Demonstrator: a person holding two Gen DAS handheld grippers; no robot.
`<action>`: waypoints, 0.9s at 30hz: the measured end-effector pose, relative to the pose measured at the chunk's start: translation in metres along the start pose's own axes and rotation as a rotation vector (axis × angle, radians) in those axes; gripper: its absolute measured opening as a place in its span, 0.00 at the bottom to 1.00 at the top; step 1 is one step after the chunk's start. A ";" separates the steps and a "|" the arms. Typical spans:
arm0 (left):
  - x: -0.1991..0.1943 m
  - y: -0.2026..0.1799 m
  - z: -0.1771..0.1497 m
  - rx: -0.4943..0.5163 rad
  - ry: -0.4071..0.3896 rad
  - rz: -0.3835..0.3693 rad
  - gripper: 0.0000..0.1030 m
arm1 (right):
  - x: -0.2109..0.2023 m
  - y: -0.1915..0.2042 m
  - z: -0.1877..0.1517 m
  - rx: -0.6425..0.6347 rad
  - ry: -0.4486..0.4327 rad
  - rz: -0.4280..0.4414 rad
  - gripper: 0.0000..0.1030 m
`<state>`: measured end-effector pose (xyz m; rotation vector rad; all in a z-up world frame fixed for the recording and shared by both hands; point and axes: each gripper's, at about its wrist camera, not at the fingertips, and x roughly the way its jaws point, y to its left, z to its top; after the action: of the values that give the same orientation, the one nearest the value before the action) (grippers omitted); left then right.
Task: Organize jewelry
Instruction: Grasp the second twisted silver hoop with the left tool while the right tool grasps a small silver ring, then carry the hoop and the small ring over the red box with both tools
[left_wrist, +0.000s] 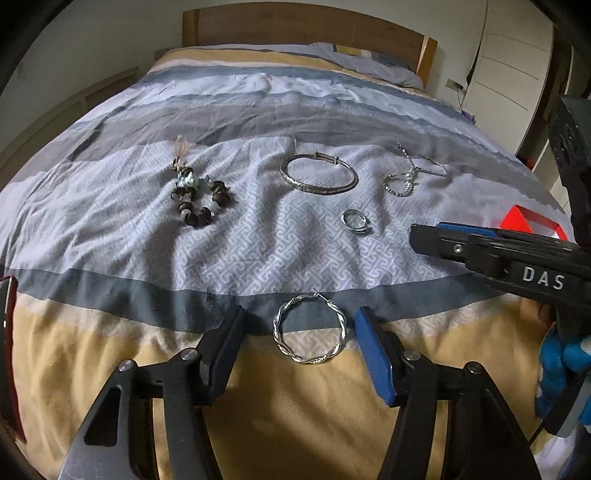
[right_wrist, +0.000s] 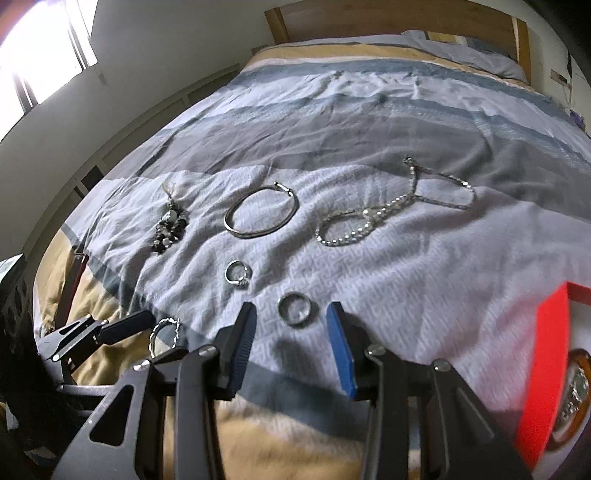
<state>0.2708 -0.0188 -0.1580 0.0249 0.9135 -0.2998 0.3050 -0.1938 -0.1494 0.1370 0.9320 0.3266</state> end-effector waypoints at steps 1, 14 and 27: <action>0.001 0.000 -0.001 0.001 -0.001 0.002 0.58 | 0.002 0.001 0.000 -0.008 0.004 -0.003 0.31; 0.001 0.002 -0.003 0.001 -0.022 -0.002 0.38 | 0.005 0.004 -0.007 -0.014 0.004 -0.011 0.19; -0.059 -0.016 -0.005 0.014 -0.075 0.003 0.38 | -0.078 0.019 -0.022 -0.013 -0.076 0.001 0.19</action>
<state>0.2294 -0.0195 -0.1131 0.0282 0.8370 -0.3021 0.2400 -0.2029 -0.0981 0.1374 0.8545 0.3259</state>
